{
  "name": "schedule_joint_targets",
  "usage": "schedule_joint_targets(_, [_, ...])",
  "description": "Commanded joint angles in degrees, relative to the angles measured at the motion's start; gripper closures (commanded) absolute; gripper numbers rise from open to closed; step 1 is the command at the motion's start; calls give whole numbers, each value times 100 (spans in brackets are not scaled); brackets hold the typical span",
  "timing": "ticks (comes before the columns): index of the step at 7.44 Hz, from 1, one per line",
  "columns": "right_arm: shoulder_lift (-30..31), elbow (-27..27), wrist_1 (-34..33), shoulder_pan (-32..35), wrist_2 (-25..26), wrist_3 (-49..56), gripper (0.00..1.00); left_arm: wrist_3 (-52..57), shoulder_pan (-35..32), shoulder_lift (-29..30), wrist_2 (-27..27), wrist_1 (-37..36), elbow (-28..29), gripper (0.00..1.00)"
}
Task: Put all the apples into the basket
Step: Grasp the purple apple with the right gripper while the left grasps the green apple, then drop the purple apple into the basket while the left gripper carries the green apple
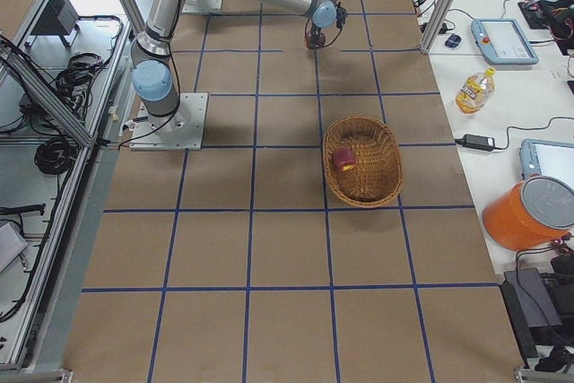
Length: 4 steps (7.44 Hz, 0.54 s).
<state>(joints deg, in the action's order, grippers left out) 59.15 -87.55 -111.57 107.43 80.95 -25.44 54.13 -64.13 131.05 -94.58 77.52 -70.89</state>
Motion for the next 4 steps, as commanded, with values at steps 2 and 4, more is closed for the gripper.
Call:
schedule_joint_targets(2, [702, 535, 907, -1780, 332, 1558, 100, -1557, -921, -929, 80, 923, -537, 86])
schedule_joint_targets(4, [694, 660, 883, -2942, 895, 3344, 100, -2911, -1564, -1685, 98, 801, -1398, 86])
